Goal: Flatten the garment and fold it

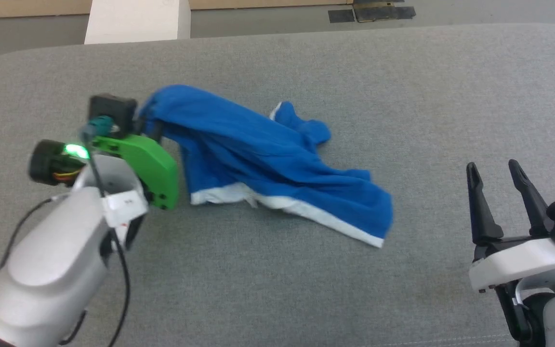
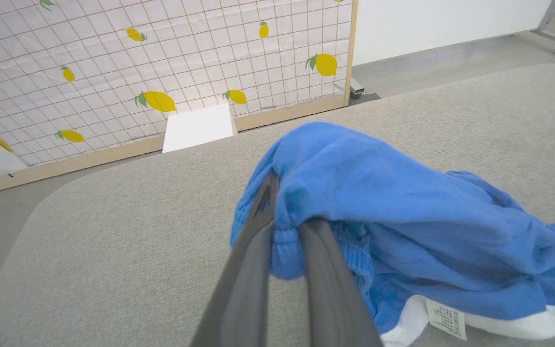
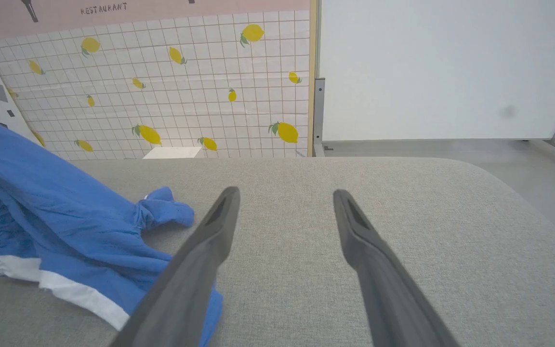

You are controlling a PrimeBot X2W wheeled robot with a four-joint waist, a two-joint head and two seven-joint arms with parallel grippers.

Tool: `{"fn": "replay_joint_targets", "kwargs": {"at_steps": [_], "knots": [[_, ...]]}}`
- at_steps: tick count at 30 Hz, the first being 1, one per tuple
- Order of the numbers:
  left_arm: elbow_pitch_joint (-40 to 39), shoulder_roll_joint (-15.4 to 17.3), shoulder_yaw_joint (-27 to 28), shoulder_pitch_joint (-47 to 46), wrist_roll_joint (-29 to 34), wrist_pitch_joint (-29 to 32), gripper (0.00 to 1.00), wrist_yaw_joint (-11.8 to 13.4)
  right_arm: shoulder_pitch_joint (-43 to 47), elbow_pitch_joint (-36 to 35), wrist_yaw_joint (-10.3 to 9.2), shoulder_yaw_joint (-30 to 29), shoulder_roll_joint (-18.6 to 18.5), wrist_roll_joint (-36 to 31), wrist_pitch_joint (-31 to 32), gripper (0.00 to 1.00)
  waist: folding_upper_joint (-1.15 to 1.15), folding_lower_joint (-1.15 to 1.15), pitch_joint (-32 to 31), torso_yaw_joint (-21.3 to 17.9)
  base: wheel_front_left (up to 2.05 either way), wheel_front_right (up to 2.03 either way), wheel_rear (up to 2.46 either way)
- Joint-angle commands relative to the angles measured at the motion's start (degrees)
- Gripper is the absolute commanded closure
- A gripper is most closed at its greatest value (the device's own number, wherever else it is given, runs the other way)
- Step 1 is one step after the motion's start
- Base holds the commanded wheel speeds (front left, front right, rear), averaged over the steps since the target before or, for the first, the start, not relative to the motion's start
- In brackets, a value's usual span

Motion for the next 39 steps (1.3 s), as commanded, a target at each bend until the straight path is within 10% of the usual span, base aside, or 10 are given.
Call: {"fn": "replay_joint_targets", "kwargs": {"at_steps": [1,2,4,26,39], "knots": [[0.64,0.5,0.18,-0.61,0.27,-0.07,1.0,0.3,-1.17,0.02,-0.09,0.25,0.06,-0.28,-0.06,0.0,0.0,0.0,0.7,-0.38,0.0,0.0,0.0],[1.45,0.78,0.08,-0.22,-0.23,0.88,1.0,0.28,-1.22,0.04,-0.09,0.4,0.06,-0.36,-0.09,0.0,0.0,0.0,1.08,-0.53,0.0,0.0,0.0],[3.02,1.29,-0.81,0.44,-0.62,2.73,0.0,-0.24,-1.32,0.21,-0.09,0.69,0.07,-0.54,-0.11,0.0,0.0,0.0,1.72,-0.85,0.0,0.0,0.0],[0.34,-0.51,6.64,7.32,0.55,-19.4,0.0,5.18,1.28,2.53,-0.09,1.03,-1.57,0.23,4.24,0.0,0.0,0.0,-4.23,5.21,0.0,0.0,0.0],[-11.51,2.01,5.6,25.01,8.79,-21.35,0.0,9.61,5.69,4.06,-0.09,2.66,-4.17,5.08,26.87,0.0,0.0,0.0,-4.7,12.07,0.0,0.0,0.0]]}}
